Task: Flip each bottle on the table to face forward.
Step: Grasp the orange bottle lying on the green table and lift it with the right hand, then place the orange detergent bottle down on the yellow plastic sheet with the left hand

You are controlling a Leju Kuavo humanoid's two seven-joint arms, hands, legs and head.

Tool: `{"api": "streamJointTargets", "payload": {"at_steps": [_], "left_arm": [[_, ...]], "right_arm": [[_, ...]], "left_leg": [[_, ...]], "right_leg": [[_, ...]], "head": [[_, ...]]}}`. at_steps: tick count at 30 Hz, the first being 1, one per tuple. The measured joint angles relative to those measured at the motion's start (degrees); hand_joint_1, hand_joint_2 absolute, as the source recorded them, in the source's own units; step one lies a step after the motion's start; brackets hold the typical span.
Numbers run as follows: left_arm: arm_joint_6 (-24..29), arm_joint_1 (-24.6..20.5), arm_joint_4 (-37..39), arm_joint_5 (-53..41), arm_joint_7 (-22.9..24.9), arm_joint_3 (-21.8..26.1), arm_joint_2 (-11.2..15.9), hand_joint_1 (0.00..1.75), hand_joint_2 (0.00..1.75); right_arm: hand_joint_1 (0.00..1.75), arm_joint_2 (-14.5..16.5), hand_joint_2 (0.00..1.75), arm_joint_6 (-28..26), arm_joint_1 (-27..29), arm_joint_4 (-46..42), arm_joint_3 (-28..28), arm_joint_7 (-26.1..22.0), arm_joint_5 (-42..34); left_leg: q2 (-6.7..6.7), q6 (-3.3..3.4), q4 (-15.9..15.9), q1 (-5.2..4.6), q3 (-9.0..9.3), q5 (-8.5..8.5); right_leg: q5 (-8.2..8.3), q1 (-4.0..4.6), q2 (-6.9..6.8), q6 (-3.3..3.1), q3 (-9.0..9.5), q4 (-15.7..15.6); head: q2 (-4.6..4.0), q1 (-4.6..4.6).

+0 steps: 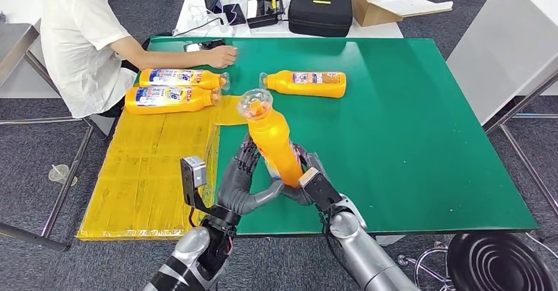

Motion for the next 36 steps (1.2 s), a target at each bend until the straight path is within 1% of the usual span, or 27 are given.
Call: {"api": "streamJointTargets", "payload": {"at_steps": [4,10,14,19,22,23,26,27,30,31,34,35,36], "left_arm": [[1.59,-0.63,0.03,-1.32,-0.83,0.13,-0.05,0.00,1.75],[2.14,-0.87,0.35,-1.24,-1.18,0.84,-0.05,0.00,1.75],[2.14,-1.38,0.78,-1.10,-1.32,1.79,-0.07,0.00,1.75],[1.94,-1.64,1.15,-0.96,-1.32,2.39,-0.07,0.00,1.75],[0.04,-1.95,1.51,1.04,-0.61,2.74,-0.07,0.00,1.75],[-1.28,-2.06,1.66,2.39,0.11,2.95,-0.07,0.21,1.75],[-5.52,-2.43,2.25,6.88,2.72,3.89,-0.07,1.51,1.75],[-6.33,-2.56,2.47,7.89,3.18,4.17,-0.07,1.75,1.75],[-6.93,-2.89,2.96,9.02,3.16,4.71,-0.07,1.75,1.75],[-7.05,-2.96,3.03,9.15,3.00,4.83,-0.07,1.75,1.75],[-8.22,-3.00,3.07,10.03,2.99,5.21,-0.05,1.75,1.75],[-8.87,-2.99,3.07,10.57,3.26,5.37,-0.01,1.75,1.75],[-9.54,-2.97,3.07,11.17,3.60,5.56,0.05,1.75,1.75]], "right_arm": [[1.75,-0.04,1.75,-0.63,-0.38,0.36,1.13,-0.23,1.09],[1.75,-0.79,1.75,-1.03,-0.49,0.29,2.86,0.09,3.65],[1.75,-1.38,1.75,-1.05,-0.49,-0.09,4.53,0.68,5.40],[1.75,-1.80,1.75,-1.08,-0.52,-0.39,5.54,0.91,5.66],[1.75,-1.93,1.75,-1.14,-0.54,-0.48,6.20,0.92,5.99],[1.75,-1.97,1.75,-1.33,-0.58,-0.48,6.43,0.92,6.30],[1.74,-2.15,1.75,-2.00,-0.79,-0.48,7.02,0.88,6.99],[1.67,-2.19,1.75,-2.07,-0.87,-0.47,7.17,0.86,6.88],[1.17,-2.20,1.75,-2.06,-1.00,-0.46,7.42,0.77,5.71],[1.05,-2.18,1.75,-2.06,-1.01,-0.46,7.45,0.74,5.21],[0.57,-2.09,1.75,-2.05,-1.01,-0.43,7.45,0.81,4.33],[0.44,-2.02,1.75,-2.05,-1.00,-0.38,7.46,0.84,4.19],[0.44,-1.92,1.75,-2.05,-0.99,-0.29,7.46,0.85,4.04]], "left_leg": [[-0.01,0.00,0.00,-0.01,-0.01,0.00],[-0.01,0.00,0.01,-0.02,-0.03,0.00],[-0.01,0.00,0.01,-0.01,-0.02,0.00],[0.00,0.00,0.01,-0.01,-0.03,0.00],[-0.01,0.00,0.01,-0.01,-0.03,0.00],[-0.01,0.00,0.01,-0.01,-0.03,0.00],[-0.01,0.00,0.01,-0.01,-0.03,0.00],[-0.01,0.00,0.01,-0.01,-0.03,0.00],[-0.01,0.00,0.01,-0.01,-0.03,0.01],[-0.01,0.00,0.01,-0.01,-0.03,0.01],[0.00,0.00,0.01,-0.01,-0.03,0.01],[0.00,0.00,0.01,-0.01,-0.04,0.01],[-0.01,0.00,0.01,-0.01,-0.04,0.01]], "right_leg": [[0.00,-0.01,-0.01,0.00,0.00,0.00],[0.00,-0.01,0.00,0.00,-0.01,0.00],[0.00,-0.01,-0.01,0.00,-0.01,0.00],[0.00,-0.01,0.00,0.00,-0.01,0.00],[0.00,-0.01,-0.01,0.00,-0.01,0.00],[0.00,-0.01,-0.01,0.00,-0.01,0.00],[0.00,-0.01,0.00,0.00,-0.01,0.00],[0.00,-0.01,0.00,0.00,-0.01,0.00],[0.00,-0.01,-0.01,0.00,-0.01,0.00],[0.00,-0.01,-0.01,0.00,-0.01,0.00],[0.00,-0.01,0.00,0.00,-0.01,0.00],[0.00,-0.01,-0.01,0.00,-0.01,0.00],[0.00,-0.01,-0.01,0.00,-0.02,0.00]], "head": [[0.00,0.02],[0.00,0.00],[0.00,0.00],[0.00,0.00],[0.00,0.00],[0.00,0.00],[0.00,0.00],[0.00,0.00],[0.00,0.00],[0.00,0.00],[0.00,0.00],[0.00,0.00],[0.00,0.00]]}}
